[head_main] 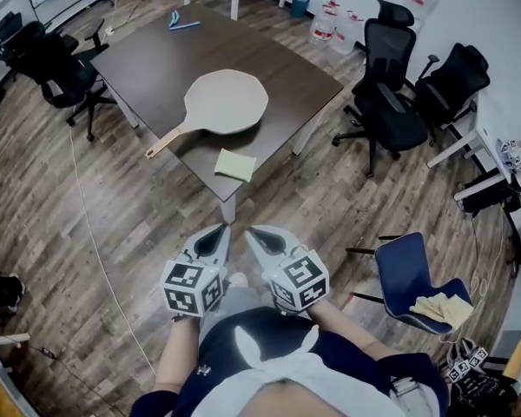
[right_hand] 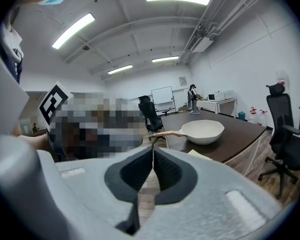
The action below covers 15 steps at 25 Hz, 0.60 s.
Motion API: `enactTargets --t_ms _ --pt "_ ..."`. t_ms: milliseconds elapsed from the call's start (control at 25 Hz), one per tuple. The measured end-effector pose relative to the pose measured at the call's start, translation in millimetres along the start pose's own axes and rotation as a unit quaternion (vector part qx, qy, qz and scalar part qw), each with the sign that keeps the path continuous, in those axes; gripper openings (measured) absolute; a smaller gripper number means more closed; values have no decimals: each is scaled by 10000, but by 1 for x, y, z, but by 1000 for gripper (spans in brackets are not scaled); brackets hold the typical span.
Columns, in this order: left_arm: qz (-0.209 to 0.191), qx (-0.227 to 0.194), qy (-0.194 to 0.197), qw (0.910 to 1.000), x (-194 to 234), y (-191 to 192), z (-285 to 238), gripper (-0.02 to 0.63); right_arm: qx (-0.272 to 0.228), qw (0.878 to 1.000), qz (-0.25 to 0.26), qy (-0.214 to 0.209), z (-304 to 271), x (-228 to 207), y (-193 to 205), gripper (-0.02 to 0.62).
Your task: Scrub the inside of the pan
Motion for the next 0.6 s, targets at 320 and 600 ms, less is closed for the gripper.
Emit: enactTargets --t_ms 320,600 --pt "-7 88 -40 10000 46 -20 -41 5 264 9996 98 19 -53 -40 -9 5" --pt "260 149 -272 9992 74 -23 -77 5 788 9964 233 -185 -102 -79 6 42"
Point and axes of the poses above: the fingertips, and each gripper's own axes: z backward along the fingers, x to its left, y out of its underside, the point moved 5 cm from there along z, backward along the fingers, and after that the axes turned 2 degrees about -x, right-handed, at the moved point
